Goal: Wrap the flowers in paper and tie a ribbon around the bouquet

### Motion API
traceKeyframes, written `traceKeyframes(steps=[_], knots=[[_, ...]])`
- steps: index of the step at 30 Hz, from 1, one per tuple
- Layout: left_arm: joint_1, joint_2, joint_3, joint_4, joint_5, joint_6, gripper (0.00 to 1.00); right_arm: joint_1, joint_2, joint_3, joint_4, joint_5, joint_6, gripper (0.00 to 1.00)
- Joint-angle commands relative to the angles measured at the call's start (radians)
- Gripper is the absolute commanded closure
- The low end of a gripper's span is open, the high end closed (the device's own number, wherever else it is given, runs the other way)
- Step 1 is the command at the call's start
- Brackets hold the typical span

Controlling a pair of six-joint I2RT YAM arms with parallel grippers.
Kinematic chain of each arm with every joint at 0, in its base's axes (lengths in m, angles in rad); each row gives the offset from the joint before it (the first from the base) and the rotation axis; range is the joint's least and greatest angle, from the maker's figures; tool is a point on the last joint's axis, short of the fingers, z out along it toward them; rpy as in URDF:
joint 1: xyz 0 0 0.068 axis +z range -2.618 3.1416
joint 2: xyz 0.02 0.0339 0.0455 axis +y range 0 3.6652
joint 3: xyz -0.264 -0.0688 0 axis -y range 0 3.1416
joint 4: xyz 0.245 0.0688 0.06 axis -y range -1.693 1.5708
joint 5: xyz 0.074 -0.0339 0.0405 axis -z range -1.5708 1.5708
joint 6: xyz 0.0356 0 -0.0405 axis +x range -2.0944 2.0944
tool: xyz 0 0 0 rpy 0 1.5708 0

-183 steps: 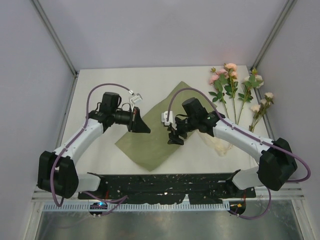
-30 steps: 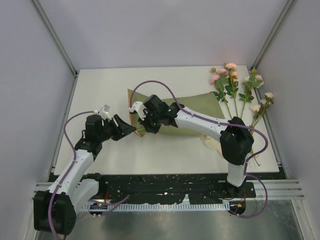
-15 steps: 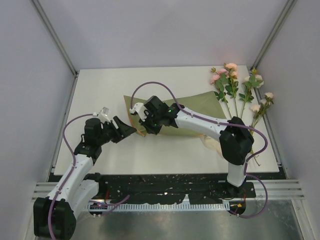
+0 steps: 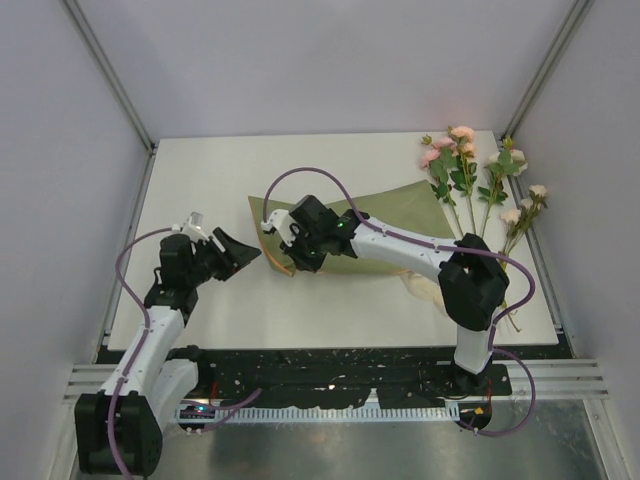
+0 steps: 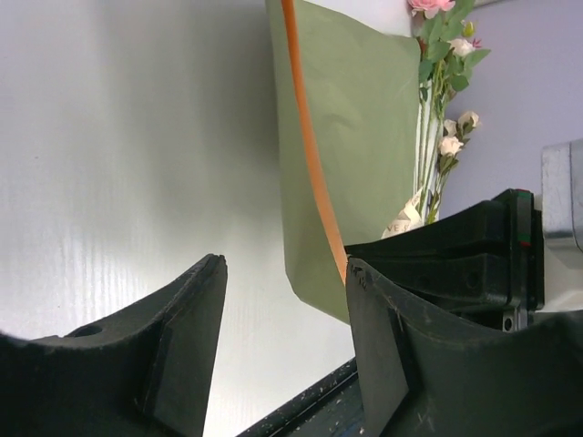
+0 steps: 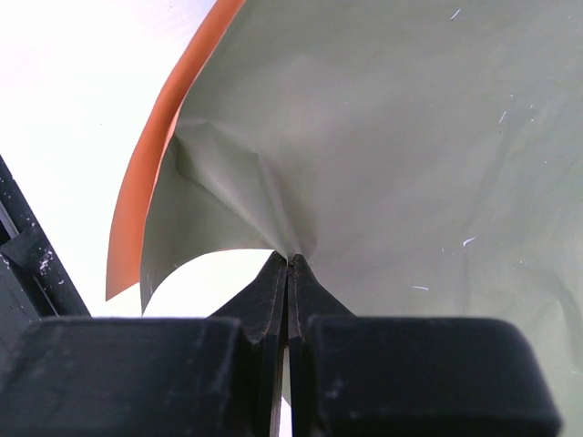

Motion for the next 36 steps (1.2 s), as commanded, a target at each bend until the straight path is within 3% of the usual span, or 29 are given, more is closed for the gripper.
traceKeyframes(steps=[1, 36], knots=[[0.017, 0.027, 0.034, 0.083, 0.019, -0.003, 0.42, 0.004, -0.069, -0.004, 0.039, -0.015, -0.007, 0.95], [-0.005, 0.113, 0.019, 0.142, 0.024, -0.014, 0.47, 0.008, -0.083, -0.036, 0.045, -0.050, -0.007, 0.95]])
